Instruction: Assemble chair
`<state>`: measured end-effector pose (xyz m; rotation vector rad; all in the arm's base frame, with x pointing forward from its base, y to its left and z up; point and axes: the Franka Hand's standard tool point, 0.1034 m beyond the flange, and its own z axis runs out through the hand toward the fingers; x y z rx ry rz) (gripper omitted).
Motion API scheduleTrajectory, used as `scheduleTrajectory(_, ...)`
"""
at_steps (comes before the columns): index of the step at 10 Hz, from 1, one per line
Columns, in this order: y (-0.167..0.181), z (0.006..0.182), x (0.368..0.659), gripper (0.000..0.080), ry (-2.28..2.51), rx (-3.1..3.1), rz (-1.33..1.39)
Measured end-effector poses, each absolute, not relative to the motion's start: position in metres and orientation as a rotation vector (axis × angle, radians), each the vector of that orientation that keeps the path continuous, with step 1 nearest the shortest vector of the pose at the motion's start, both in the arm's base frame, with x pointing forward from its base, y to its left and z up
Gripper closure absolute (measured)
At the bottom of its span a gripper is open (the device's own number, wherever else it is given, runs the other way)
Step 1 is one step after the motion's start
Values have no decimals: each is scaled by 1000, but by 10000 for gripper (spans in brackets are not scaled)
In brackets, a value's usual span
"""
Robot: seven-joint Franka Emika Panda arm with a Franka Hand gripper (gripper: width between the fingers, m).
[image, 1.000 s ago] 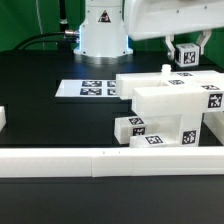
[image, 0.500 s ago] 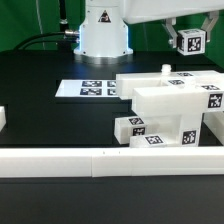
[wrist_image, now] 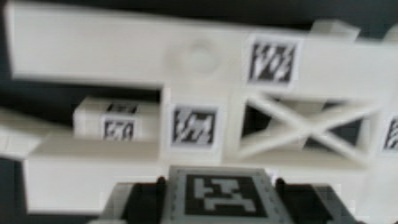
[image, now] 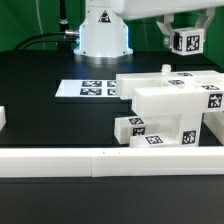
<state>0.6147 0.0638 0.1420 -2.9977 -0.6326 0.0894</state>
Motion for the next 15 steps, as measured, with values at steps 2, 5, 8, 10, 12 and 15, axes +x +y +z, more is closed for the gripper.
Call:
scheduleTrajectory(2, 63, 141, 615, 515, -622, -3002, 82)
scheduleTrajectory(5, 62, 137, 615, 515, -691, -2997, 94)
scheduleTrajectory(8, 62, 133, 616, 515, -729, -2999, 103)
scheduleTrajectory(10, 64, 126, 615, 515, -713, -3004, 105)
scheduleTrajectory(12, 65, 124, 617, 515, -716, -3004, 104)
scheduleTrajectory(15, 64, 123, 621, 515, -717, -3005, 100)
